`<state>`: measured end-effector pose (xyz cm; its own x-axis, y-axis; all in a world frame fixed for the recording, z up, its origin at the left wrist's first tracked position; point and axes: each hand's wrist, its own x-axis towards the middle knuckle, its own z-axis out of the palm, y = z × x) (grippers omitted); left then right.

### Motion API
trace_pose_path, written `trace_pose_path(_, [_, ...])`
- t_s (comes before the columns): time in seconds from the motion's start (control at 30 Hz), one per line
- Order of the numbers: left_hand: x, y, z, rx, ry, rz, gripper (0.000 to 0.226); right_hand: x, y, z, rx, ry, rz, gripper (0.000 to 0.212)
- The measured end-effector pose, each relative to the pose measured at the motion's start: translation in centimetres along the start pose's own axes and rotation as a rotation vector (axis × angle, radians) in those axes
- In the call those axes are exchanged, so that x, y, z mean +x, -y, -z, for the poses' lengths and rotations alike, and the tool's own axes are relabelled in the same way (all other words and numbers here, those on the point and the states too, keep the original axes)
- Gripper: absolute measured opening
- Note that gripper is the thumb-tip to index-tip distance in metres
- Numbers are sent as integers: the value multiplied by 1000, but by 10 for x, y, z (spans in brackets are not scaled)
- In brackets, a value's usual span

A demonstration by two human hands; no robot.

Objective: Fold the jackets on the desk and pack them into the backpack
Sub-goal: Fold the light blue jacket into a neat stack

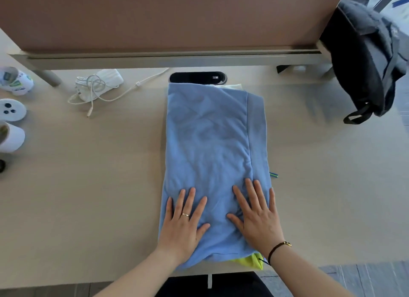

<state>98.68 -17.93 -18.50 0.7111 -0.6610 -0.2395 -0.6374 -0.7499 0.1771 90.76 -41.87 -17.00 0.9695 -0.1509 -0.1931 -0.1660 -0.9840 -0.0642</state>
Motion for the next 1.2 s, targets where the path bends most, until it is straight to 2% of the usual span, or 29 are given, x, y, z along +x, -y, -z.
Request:
trace_pose_path(0.17, [-15,-12,6,-13,68,-59,70,-39,11,0,67,45,73,77])
trace_pose_path(0.27, [-30,-13,6,8,121,-79,77,-59,12,1,89,92,125,75])
trace_pose_path(0.37, [-50,-10,2,23,161,-31,85,-73,13,-2,83,167,217,76])
trace_pose_path(0.53, [-70,-15,-3,42,245,20,89,-75,6,-6,67,225,264,87])
trace_pose_path(0.73, [-94,-40,-12,65,213,26,93,-89,-3,-13,46,237,321,108])
trace_pose_path(0.93, [-118,-87,-13,-19,138,140,113,-129,-13,-19,62,217,323,98])
trace_pose_path(1.03, [-128,-103,-13,-2,144,137,110,-146,-21,-24,65,181,318,97])
trace_pose_path(1.2, [-134,-114,-8,112,190,117,84,-152,-30,-20,27,167,330,99])
